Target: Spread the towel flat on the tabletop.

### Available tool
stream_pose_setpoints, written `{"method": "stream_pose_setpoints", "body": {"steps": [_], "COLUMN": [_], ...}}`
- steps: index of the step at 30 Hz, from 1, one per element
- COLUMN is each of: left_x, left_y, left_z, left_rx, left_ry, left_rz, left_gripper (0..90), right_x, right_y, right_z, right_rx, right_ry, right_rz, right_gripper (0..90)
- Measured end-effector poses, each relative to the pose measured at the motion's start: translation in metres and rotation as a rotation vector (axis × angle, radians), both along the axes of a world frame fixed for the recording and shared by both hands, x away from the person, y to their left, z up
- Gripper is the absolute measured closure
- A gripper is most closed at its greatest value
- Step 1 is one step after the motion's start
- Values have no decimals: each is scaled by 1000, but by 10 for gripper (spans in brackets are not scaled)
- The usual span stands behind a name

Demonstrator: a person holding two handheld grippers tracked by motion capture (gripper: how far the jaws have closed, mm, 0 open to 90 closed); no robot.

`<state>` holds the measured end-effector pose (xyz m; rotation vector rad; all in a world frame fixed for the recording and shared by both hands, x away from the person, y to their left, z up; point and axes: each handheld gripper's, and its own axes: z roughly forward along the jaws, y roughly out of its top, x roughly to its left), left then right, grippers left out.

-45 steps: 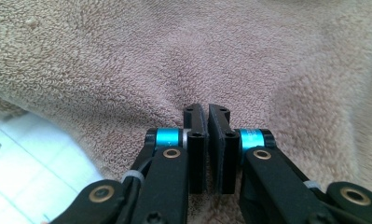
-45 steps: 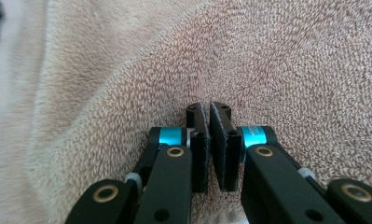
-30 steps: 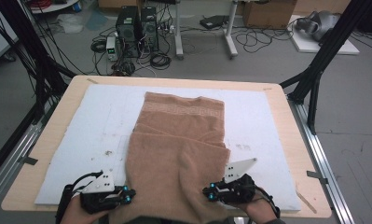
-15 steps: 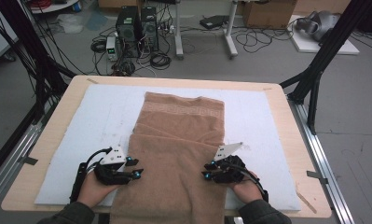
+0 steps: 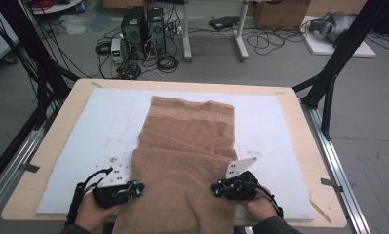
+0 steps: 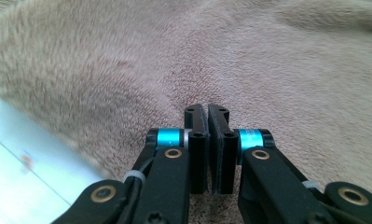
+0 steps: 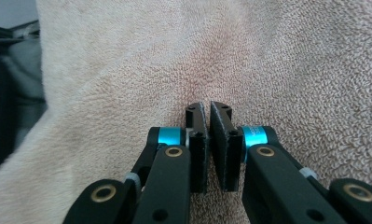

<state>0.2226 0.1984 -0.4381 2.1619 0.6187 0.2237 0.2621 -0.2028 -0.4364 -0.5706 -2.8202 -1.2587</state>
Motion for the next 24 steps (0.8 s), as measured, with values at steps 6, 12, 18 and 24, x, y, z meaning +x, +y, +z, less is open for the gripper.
{"method": "stream_pose_setpoints", "body": {"steps": [6,12,18,24], "left_x": [-11,24,33,19], "left_y": [4,-8,-11,-1], "left_z": [14,7,-9,-10], "left_rx": [-39,-7,-3,-33], "left_ry": [-23,-4,20,35], "left_rz": [-13,-2,-28,-36], "left_gripper": [741,628,767,867], "right_x": [-26,-5,10,2], "right_y": [2,4,12,16], "right_z": [14,19,-3,-1], "right_rx": [39,-41,-82,-77], "right_ry": [0,-67,-41,-44], "right_rz": [88,-3,-9,49], "right_gripper": [719,648,744,852]}}
